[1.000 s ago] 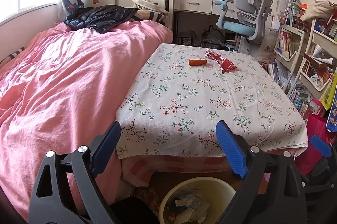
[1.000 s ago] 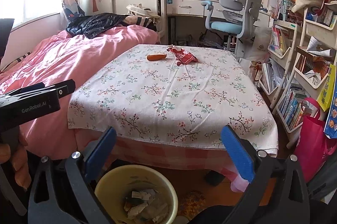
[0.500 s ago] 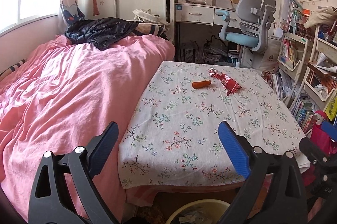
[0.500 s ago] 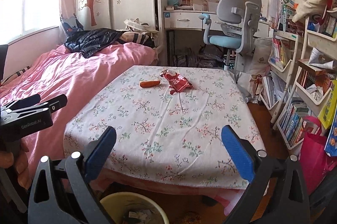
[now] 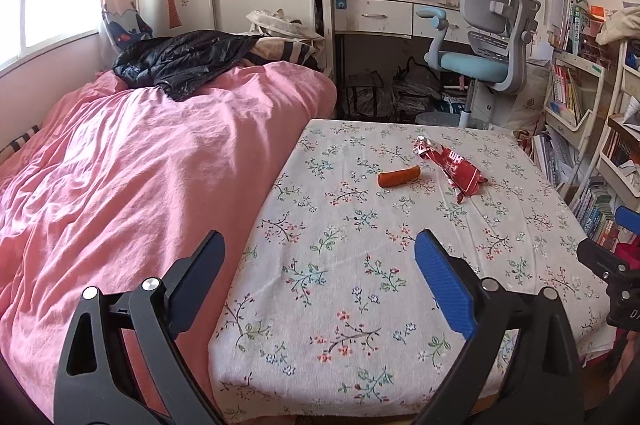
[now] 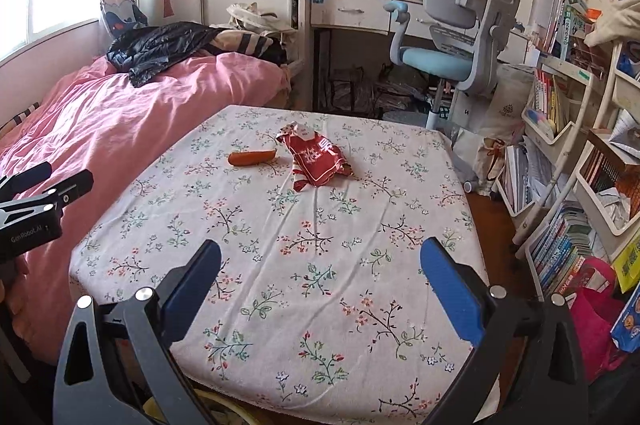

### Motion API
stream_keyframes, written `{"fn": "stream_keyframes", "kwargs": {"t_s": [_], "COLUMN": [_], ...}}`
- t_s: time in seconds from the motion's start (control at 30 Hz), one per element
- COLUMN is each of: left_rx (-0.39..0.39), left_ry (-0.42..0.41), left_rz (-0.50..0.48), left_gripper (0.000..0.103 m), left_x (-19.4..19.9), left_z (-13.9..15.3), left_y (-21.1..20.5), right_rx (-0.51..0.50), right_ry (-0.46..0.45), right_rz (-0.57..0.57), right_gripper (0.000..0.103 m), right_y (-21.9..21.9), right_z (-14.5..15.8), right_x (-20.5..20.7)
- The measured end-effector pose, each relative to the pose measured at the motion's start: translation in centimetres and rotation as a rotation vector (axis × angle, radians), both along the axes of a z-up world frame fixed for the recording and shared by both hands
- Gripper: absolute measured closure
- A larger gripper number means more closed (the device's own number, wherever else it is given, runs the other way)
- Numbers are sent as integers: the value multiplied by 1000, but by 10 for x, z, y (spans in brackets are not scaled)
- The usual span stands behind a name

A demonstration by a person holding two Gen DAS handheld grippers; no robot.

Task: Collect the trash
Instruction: 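Move both open grippers back toward the orange stick and red wrapper on the table, then grasp the orange stick with the left gripper while the right gripper grasps the red wrapper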

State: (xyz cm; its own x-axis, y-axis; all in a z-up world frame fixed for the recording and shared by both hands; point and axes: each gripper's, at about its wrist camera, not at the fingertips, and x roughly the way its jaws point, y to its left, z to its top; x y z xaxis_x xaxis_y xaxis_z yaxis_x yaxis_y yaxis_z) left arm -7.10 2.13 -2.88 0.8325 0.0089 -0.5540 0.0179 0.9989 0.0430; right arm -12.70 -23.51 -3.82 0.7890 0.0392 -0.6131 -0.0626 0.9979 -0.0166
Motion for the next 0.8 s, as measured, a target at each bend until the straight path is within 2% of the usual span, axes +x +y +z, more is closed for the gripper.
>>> {"fn": "stream_keyframes", "kwargs": {"t_s": [0.2,0.37,0.57,0.7,0.8], "left_rx": [-30,-35,62,83,73], "left_ry": [26,46,61,96,122], "left_rz": [5,-78,-254,-290,-300], "left_gripper": [11,11,11,11,12], "left_x": [46,86,140,179,206], "left_z": [-7,-17,-38,-54,-64], "left_y": [-7,-25,-52,-59,-63], "right_rx": [-6,-15,-83,-120,-99], "right_ry": [46,68,114,180,230], "right_rz": [3,45,137,184,190], "right_gripper": [7,7,7,7,7], "right_y": [-10,-10,2,4,-1], "right_z": [-7,-11,-25,-42,-55], "right_x": [40,85,148,190,216]}}
